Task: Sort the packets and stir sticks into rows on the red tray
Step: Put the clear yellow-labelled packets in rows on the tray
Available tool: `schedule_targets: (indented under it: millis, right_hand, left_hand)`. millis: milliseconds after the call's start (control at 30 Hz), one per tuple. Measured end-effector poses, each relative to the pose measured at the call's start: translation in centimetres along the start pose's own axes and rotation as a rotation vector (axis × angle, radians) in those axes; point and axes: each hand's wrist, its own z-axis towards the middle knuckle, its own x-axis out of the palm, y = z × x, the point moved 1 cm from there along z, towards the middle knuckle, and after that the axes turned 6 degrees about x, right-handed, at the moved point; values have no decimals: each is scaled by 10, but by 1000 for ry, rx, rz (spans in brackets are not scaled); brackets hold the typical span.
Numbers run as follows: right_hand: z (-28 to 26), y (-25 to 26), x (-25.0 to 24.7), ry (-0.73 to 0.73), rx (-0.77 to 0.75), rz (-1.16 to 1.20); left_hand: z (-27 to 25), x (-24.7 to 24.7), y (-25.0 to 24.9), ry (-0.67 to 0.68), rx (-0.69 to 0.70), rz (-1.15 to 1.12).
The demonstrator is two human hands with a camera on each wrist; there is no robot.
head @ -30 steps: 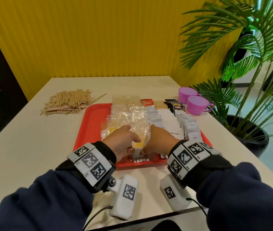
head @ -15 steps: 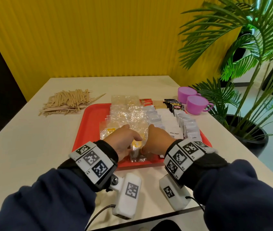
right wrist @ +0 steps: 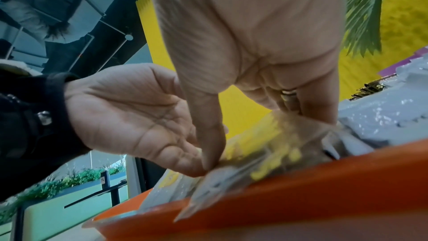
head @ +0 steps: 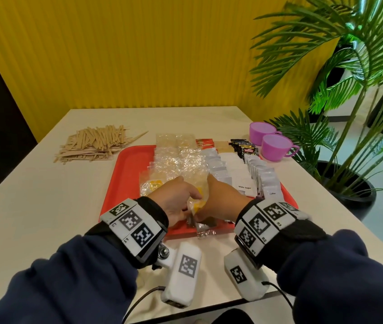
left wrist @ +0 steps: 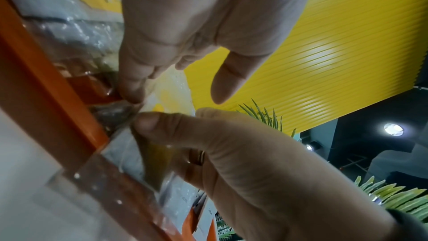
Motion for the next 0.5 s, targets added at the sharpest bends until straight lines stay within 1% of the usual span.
schedule_targets:
  millis: [200,367,500]
  right_hand:
    - [5,3,-1,-35,-29,-72]
    - [12,8,0,-50,-12,-76]
    - [15,8,1,-72,4,-59]
  left_hand:
    - [-1,-3,0,-15,-7,26]
    - [0,-4,-2,-59,-74,56]
    - [3,-3,-3,-98,-48,49]
